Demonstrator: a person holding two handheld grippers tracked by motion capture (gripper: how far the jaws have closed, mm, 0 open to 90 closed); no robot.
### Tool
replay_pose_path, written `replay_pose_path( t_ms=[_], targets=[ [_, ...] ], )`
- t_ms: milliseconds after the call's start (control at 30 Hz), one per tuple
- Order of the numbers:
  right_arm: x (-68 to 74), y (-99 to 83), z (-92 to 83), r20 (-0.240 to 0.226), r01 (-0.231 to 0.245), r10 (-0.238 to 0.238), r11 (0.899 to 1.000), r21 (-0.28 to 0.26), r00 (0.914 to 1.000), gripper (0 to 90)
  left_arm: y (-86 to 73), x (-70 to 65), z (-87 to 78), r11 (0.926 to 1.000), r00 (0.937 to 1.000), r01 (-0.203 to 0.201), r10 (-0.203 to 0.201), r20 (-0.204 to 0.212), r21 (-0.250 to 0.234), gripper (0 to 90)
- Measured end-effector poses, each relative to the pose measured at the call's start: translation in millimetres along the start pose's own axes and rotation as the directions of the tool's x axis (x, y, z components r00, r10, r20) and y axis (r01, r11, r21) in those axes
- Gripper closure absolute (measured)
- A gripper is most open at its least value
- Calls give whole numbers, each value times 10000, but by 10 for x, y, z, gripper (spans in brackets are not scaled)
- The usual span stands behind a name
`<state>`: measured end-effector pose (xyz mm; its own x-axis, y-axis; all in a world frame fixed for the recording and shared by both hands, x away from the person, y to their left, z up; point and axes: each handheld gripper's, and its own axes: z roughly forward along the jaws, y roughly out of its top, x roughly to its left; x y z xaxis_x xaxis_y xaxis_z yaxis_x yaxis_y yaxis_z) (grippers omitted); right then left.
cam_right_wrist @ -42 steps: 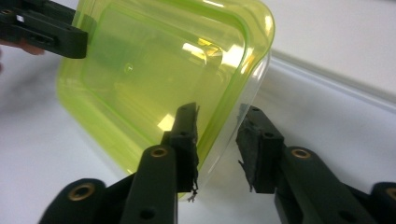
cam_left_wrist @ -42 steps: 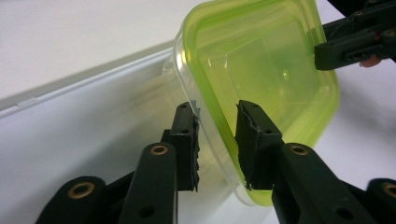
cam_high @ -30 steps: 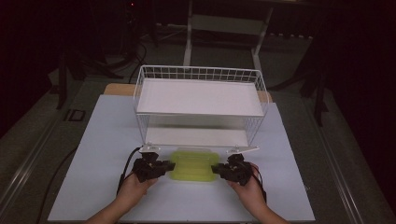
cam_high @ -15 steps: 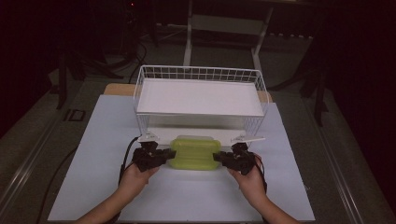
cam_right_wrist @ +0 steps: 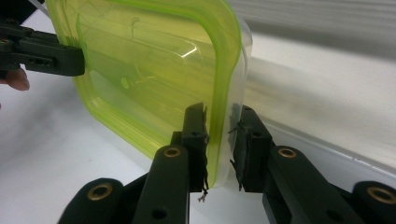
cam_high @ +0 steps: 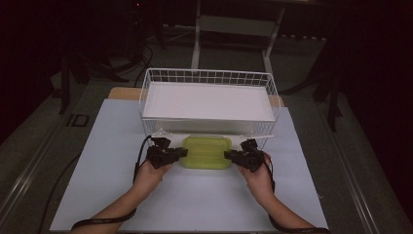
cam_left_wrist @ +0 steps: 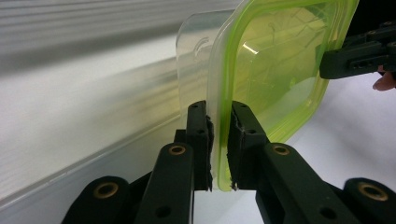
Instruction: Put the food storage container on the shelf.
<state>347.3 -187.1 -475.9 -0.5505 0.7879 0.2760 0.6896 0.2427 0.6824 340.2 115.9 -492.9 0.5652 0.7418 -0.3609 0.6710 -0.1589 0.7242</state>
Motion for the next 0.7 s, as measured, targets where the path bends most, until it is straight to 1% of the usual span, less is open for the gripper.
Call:
replay_pose_path(
  t_ms=[167,233,333,367,400,467,567,633,700],
  targets=[
    [-47,29,57,140,-49,49,10000,-32,9999,762,38,38,62,10000,9999,-39,38,-153,-63,804],
    [-52,41,79,228,-60,62,10000,-57,9997,761,49,58,84,9998,9997,180,-180,-155,-26,804],
    [-63,53,105,281,-63,64,10000,-48,9996,761,56,89,109,9999,9998,136,-135,-145,12,804],
    [-69,57,119,285,-84,85,9999,-56,9996,761,63,116,122,9998,9998,213,-213,-51,-34,804],
    [-72,66,144,433,93,-88,9999,-98,9990,757,69,121,124,9996,9996,267,-268,-49,-83,803],
    [-83,80,153,581,124,-114,9998,-162,9982,764,80,125,129,9996,9996,259,-260,-59,-127,800],
    [-101,90,162,613,187,-170,9994,-278,9980,767,90,154,143,9990,9993,365,-364,47,-271,796],
    [-104,95,173,655,149,-123,9992,-382,9978,764,91,150,155,9989,9995,311,-313,-65,-362,790],
    [-105,101,179,694,100,-67,9989,-465,9976,760,89,160,163,9986,9997,253,-256,-60,-471,783]
  ],
)
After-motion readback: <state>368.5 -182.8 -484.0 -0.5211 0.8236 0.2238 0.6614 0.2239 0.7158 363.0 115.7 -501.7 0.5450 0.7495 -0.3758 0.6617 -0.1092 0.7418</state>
